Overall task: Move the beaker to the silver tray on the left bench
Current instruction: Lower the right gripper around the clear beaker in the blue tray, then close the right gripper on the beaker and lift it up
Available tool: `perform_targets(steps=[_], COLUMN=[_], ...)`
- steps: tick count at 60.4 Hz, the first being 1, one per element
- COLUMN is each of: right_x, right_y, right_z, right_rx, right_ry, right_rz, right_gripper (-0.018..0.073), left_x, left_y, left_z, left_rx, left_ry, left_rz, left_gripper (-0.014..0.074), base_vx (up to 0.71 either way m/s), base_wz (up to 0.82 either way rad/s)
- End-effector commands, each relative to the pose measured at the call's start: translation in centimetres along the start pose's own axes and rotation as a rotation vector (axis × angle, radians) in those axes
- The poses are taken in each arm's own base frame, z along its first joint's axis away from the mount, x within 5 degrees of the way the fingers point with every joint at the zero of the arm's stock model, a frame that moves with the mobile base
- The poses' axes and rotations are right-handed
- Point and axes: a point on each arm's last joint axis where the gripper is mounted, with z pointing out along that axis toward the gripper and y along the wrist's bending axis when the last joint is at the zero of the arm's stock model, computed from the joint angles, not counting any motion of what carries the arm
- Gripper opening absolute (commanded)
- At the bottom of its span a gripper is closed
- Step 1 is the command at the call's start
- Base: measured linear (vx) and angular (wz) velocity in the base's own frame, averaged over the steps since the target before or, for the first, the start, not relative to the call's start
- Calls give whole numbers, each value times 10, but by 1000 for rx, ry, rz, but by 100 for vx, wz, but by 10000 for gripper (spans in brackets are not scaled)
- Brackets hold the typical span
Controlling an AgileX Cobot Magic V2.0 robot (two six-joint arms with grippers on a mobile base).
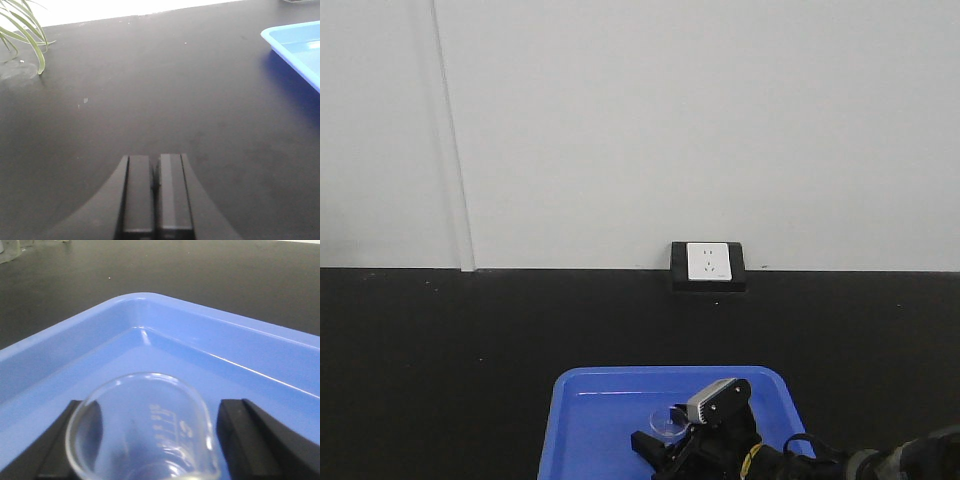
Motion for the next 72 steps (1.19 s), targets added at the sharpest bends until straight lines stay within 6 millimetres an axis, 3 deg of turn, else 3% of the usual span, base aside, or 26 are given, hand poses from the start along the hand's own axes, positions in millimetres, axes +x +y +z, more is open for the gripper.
perform_targets(steps=[1,11,17,28,36,43,51,60,72], right_x=[-39,-49,-71,-140,-196,-221,-217,-184,-147], right_y=[4,7,13,28,43,59,89,121,136], right_z=[-2,-5,-13,-48,-97,-148,-211,-277,-351], right_rx=[-31,-41,-65,-23,95,208,238,269,496], right_ry=[-162,-167,-184,-171,-116,-87,-97,-147,-330], right_rz=[-27,-15,-27,-70,-83,-73,-144,-124,-122], right_gripper=[363,-20,-16,-15,-15,-14,-14,-14,-14], left_x=[-1,-1,-1,-1,-1,-1,-1,-1,-1], left_y=[-1,-1,-1,-1,-1,-1,-1,-1,-1], left_z=[2,2,2,2,2,2,2,2,2], left_rx=[6,6,6,6,6,6,6,6,6], left_ry=[-63,-63,-63,-63,-63,-63,-63,-63,-63], left_rz=[-3,-3,-3,-3,-3,-3,-3,-3,-3], left_gripper=[1,1,1,1,1,1,1,1,1], base_vx=[0,0,0,0,0,0,0,0,0], base_wz=[0,0,0,0,0,0,0,0,0])
